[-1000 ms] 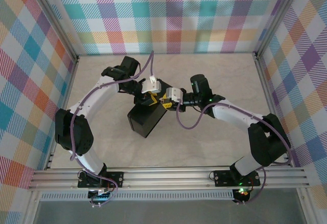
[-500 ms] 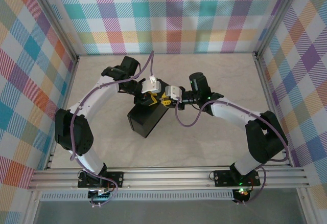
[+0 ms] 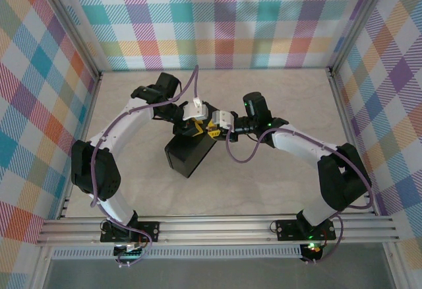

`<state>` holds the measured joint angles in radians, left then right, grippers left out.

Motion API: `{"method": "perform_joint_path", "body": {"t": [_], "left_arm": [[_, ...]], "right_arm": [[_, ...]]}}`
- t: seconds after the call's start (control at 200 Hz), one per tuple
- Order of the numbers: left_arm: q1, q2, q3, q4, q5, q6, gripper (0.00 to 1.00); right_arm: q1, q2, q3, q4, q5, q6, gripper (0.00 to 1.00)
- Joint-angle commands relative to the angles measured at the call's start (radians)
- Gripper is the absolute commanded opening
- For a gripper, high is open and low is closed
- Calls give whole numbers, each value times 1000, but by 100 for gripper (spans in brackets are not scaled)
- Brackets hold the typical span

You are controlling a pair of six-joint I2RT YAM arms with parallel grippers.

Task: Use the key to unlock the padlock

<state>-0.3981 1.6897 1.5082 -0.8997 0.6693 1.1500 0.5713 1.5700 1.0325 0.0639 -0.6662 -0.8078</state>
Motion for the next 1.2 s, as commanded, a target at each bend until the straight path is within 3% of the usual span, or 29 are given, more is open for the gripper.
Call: {"method": "perform_joint_path", "body": {"t": [0.0, 0.635, 0.86, 1.005, 1.2], "left_arm": [[-24, 47, -7, -87, -5, 16, 5], [-28, 69, 9, -94, 21, 19, 5], [-31, 64, 7, -86, 24, 14, 5], [-37, 62, -1, -78, 20, 10, 4], [-41, 56, -23, -53, 15, -2, 3]], "right_arm": [[4, -15, 9, -26, 15, -67, 30], [25, 16, 17, 41, 26, -85, 19], [32, 16, 54, -24, 17, -74, 13], [31, 10, 96, -89, -15, -10, 0], [40, 11, 144, -190, -40, 64, 0]]}}
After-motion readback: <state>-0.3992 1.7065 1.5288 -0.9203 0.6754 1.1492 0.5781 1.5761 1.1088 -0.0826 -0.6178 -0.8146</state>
